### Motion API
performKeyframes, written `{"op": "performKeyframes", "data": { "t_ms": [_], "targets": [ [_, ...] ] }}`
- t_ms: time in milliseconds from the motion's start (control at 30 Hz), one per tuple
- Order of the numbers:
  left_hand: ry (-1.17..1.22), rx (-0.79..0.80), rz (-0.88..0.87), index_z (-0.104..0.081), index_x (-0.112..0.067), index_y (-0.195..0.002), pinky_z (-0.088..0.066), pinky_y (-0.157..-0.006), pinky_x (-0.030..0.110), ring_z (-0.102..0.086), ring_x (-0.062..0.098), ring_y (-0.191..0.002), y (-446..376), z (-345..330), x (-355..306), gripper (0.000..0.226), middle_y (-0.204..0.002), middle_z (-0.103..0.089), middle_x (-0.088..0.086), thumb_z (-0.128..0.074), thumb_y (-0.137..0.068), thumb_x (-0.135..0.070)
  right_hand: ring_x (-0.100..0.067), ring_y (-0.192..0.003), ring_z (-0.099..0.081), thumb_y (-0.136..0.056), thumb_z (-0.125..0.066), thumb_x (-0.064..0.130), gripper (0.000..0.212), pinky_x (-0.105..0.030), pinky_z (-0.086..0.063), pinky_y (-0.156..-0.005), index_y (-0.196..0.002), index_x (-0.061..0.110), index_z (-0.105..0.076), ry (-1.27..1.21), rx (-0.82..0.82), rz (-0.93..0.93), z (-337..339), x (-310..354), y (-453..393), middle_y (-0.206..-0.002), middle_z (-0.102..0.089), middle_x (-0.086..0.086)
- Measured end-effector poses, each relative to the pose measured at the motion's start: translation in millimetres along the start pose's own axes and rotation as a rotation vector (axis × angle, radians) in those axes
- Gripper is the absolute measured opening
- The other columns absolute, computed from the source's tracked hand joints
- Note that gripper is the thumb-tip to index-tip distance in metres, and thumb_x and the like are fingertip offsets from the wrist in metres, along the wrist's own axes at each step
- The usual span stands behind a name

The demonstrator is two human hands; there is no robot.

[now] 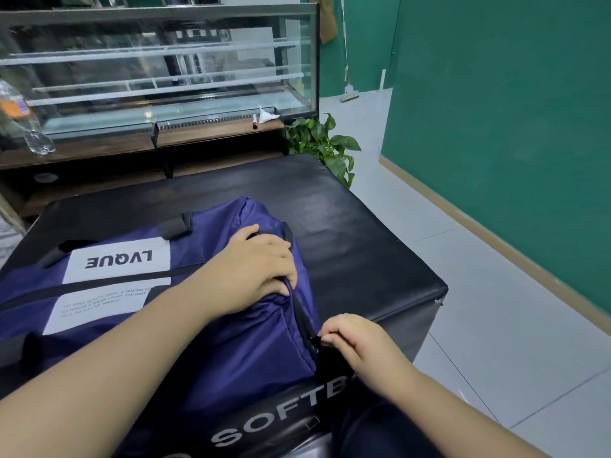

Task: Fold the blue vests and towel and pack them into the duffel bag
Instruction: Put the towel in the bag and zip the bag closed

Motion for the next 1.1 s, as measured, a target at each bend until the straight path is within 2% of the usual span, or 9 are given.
{"op": "performKeyframes", "data": {
  "t_ms": [167,267,367,533,633,733,833,967,1100],
  "targets": [
    [0.078,0.0,0.061,-0.062,-0.039,-0.085,-0.009,-0.111,0.034,-0.04,0.0,-0.125,2.9,2.3,1.1,0.002,-0.101,-0.058,-0.023,-0.062,-0.087,-0.037,-0.005,-0.079,-0.052,-0.093,-0.045,0.032,0.009,-0.005,-0.033,-0.075,-0.091,0.03,-0.054,0.048,0.144,-0.039,-22.8,-25.7,21.3,-0.083,-0.064,0.007],
    [0.047,0.004,0.065,-0.063,-0.038,-0.088,-0.008,-0.112,0.036,-0.037,0.0,-0.131,4.7,-0.8,-1.6,0.001,-0.106,-0.06,-0.022,-0.063,-0.088,-0.037,-0.006,-0.083,-0.053,-0.091,-0.044,0.04,0.03,-0.006,-0.034,-0.076,-0.093,0.02,-0.066,0.037,0.173,-0.102,-28.0,-34.9,25.6,-0.087,-0.067,0.004],
    [0.076,-0.04,0.052,-0.067,-0.035,-0.09,-0.009,-0.116,0.042,-0.038,0.004,-0.134,9.4,2.2,-6.4,0.009,-0.108,-0.064,-0.02,-0.06,-0.088,-0.039,-0.001,-0.086,-0.048,-0.091,-0.052,0.033,0.021,-0.006,-0.032,-0.081,-0.094,0.018,-0.067,0.087,0.206,-0.073,-26.1,-31.3,21.2,-0.091,-0.063,0.013],
    [0.012,-0.185,0.056,-0.07,-0.033,-0.1,-0.018,-0.11,0.046,-0.051,0.014,-0.126,35.7,13.4,-12.9,0.031,-0.114,-0.066,-0.015,-0.044,-0.087,-0.042,0.004,-0.095,-0.049,-0.086,-0.054,0.033,0.012,-0.009,-0.035,-0.087,-0.094,0.029,-0.063,0.044,0.073,-0.062,-13.6,-16.9,16.2,-0.098,-0.06,0.02],
    [0.101,-0.248,0.216,-0.066,-0.032,-0.114,-0.01,-0.114,0.038,-0.043,0.01,-0.131,65.9,20.5,-2.0,0.027,-0.126,-0.06,-0.013,-0.059,-0.088,-0.036,-0.002,-0.095,-0.052,-0.084,-0.057,0.024,0.011,-0.01,-0.038,-0.086,-0.094,0.028,-0.06,0.042,-0.103,0.044,0.4,15.3,-0.4,-0.097,-0.059,0.016],
    [0.148,-0.286,0.387,-0.062,-0.033,-0.121,-0.004,-0.114,0.03,-0.039,0.004,-0.131,108.3,23.6,14.5,0.044,-0.13,-0.055,-0.014,-0.042,-0.086,-0.051,-0.009,-0.091,-0.051,-0.083,-0.055,0.019,0.012,-0.015,-0.036,-0.087,-0.091,0.028,-0.052,0.066,-0.228,0.178,3.2,56.7,-21.2,-0.095,-0.054,0.012],
    [0.138,-0.342,0.53,-0.062,-0.031,-0.12,-0.011,-0.113,0.034,-0.041,0.002,-0.12,157.1,24.2,33.9,0.05,-0.125,-0.056,-0.015,-0.034,-0.084,-0.051,-0.014,-0.096,-0.05,-0.082,-0.054,0.019,0.015,-0.017,-0.033,-0.093,-0.096,0.023,-0.051,0.132,-0.3,0.277,-12.2,91.4,-38.0,-0.099,-0.058,0.003],
    [0.128,-0.414,0.811,-0.061,-0.026,-0.122,-0.014,-0.114,0.035,-0.042,0.008,-0.126,230.5,17.9,58.8,0.031,-0.127,-0.054,-0.015,-0.052,-0.093,-0.031,-0.019,-0.121,-0.049,-0.081,-0.057,0.027,0.032,-0.033,-0.03,-0.109,-0.112,0.02,-0.054,0.275,-0.219,0.419,-52.3,127.8,-62.0,-0.123,-0.059,0.0],
    [0.182,-0.518,1.019,-0.058,-0.017,-0.127,-0.027,-0.109,0.031,-0.043,0.018,-0.129,291.7,10.1,74.1,0.036,-0.133,-0.053,-0.003,-0.054,-0.093,-0.009,-0.021,-0.134,-0.037,-0.073,-0.066,0.039,0.068,-0.04,-0.023,-0.115,-0.135,0.024,-0.042,0.517,0.0,0.506,-89.5,146.4,-82.8,-0.14,-0.05,0.0]
  ]
}}
Point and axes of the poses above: each hand's wrist, its own y-axis away from the middle knuckle, its own z-axis out of the back of the hand, x = y × z, the point moved 6 cm from there along -y, towards the middle knuckle
